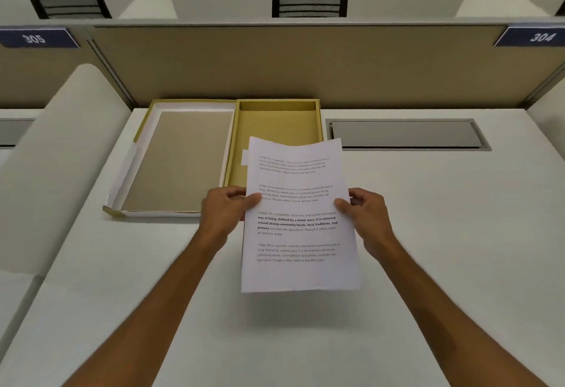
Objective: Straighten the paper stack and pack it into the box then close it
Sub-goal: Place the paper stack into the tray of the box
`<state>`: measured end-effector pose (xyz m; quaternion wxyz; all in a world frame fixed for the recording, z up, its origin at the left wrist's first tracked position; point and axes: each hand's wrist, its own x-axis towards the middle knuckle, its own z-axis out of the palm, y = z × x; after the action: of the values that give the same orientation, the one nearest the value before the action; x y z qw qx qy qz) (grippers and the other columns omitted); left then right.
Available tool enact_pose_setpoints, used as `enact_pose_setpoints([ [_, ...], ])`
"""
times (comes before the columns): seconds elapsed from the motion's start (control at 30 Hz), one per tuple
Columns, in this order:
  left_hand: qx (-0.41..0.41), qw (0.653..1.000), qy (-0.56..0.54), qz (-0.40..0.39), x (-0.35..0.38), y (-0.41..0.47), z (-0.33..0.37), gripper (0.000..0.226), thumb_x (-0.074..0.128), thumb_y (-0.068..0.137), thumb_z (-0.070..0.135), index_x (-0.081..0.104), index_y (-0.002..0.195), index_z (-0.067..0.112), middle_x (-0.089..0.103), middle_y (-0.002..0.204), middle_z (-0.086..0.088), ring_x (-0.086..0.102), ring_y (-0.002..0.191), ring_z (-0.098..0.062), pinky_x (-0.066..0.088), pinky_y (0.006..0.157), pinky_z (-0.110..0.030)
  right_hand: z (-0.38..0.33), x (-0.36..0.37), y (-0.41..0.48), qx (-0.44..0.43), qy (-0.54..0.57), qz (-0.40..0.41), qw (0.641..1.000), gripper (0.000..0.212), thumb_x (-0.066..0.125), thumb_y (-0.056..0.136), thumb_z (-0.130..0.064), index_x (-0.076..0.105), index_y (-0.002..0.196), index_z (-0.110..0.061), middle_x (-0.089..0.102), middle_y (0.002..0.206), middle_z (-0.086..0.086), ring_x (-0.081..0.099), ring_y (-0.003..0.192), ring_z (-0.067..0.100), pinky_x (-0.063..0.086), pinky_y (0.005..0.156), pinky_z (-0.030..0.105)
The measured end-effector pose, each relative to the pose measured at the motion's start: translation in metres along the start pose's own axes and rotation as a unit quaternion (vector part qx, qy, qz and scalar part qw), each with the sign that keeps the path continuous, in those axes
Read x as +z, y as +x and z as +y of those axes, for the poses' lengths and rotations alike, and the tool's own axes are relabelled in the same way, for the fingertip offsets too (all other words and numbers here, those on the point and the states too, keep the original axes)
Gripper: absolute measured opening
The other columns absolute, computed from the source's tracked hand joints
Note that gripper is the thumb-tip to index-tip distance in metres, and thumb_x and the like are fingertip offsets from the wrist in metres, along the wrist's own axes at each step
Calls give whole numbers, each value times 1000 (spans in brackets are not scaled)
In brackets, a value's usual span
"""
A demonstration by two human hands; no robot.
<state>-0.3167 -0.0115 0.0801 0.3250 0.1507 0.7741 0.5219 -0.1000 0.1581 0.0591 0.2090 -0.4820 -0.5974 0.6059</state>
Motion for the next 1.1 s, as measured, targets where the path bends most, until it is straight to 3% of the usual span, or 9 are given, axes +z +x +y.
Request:
enact_pose_setpoints([
  [0.2,-16,1000,2,-11,-13,87,43,36,83,78,16,72,109,2,77,101,-9,77,84,-24,62,80,-40,-50,35,64,-30,-51,54,997,11,70,90,-10,77,98,-6,79,93,9,77,83,29,64,78,42],
  [0.4,-46,996,80,10,-1,174,59,21,82,80,18,67,86,4,77,100,-10,74,72,-17,60,59,-29,-71,69,146,-20,-117,56,991,15,70,93,-17,73,104,-7,77,107,12,76,85,28,62,74,36],
  [0.5,-54,989,134,15,8,207,54,27,80,82,21,67,95,2,76,105,-11,75,82,-23,62,67,-32,-66,83,181,-10,-162,53,985,18,69,94,-19,72,107,-6,75,113,12,75,88,28,63,78,39],
  [0.67,-55,975,213,26,20,243,39,28,77,85,24,67,101,4,74,110,-12,73,86,-25,57,63,-30,-50,102,221,-14,-241,49,969,12,70,94,-24,65,92,-14,74,110,10,66,70,16,47,52,18],
  [0.8,-40,952,304,25,25,259,30,34,74,87,29,67,108,3,72,114,-15,72,94,-31,60,79,-38,-37,110,237,3,-261,53,964,16,72,92,-22,71,99,-8,75,112,12,68,77,20,54,61,25],
  [0.93,-15,935,355,21,28,267,25,34,72,89,29,65,111,4,70,116,-15,71,96,-31,60,80,-39,-31,114,244,10,-280,65,958,13,72,92,-21,67,89,-9,75,113,13,73,83,26,57,65,30],
  [1.1,21,897,439,38,37,264,24,32,68,93,26,63,114,4,68,114,-16,69,97,-32,58,76,-37,-35,118,242,26,-329,67,942,26,70,94,-25,70,103,-1,74,112,14,73,90,29,54,65,29],
])
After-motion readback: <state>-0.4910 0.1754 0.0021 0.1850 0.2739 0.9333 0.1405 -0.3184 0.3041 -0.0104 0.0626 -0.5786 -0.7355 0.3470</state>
